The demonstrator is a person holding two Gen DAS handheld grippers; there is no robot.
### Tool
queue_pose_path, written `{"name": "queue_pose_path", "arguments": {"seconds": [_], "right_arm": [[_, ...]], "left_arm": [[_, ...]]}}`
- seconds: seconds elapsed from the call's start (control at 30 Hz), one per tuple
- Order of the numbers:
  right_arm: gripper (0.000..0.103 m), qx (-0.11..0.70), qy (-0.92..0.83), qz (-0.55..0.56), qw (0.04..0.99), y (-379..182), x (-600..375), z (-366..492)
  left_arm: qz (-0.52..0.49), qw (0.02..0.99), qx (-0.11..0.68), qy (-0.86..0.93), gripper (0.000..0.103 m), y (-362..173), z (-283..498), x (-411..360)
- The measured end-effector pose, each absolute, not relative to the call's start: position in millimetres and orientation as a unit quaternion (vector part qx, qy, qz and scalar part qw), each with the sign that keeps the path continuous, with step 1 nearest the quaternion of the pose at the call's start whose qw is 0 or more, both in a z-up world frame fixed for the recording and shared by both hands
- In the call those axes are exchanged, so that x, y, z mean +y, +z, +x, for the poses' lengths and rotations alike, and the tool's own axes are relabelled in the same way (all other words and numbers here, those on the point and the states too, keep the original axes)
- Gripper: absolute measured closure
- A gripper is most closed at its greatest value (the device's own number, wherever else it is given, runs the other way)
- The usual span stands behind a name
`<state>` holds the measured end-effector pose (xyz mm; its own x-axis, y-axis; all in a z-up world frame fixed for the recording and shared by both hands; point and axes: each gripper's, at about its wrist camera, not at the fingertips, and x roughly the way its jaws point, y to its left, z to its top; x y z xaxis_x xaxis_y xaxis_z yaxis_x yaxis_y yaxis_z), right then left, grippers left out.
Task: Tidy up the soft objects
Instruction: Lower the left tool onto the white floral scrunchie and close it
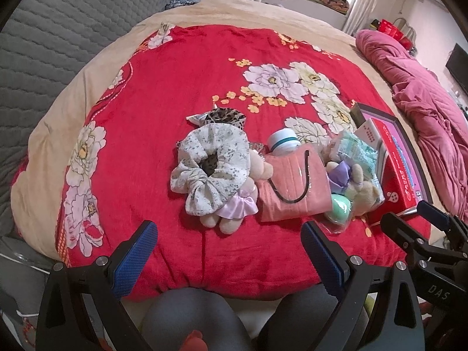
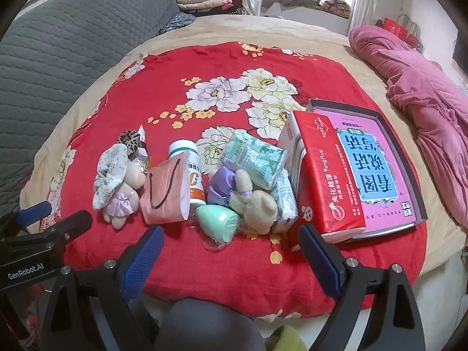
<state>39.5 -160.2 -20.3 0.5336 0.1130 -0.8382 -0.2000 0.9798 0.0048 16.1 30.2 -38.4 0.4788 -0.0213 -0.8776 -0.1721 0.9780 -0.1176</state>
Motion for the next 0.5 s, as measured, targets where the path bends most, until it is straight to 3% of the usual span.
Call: {"name": "queue_pose_path", "arguments": {"seconds": [0.5], "right_arm": [[0.010, 0.481, 0.113, -0.062, 0.867, -35.4, -132.8, 51.0]], "left_arm": [[-0.116, 0.847, 0.514, 0.068, 0.005, -56.0, 32.9, 63.4]]}}
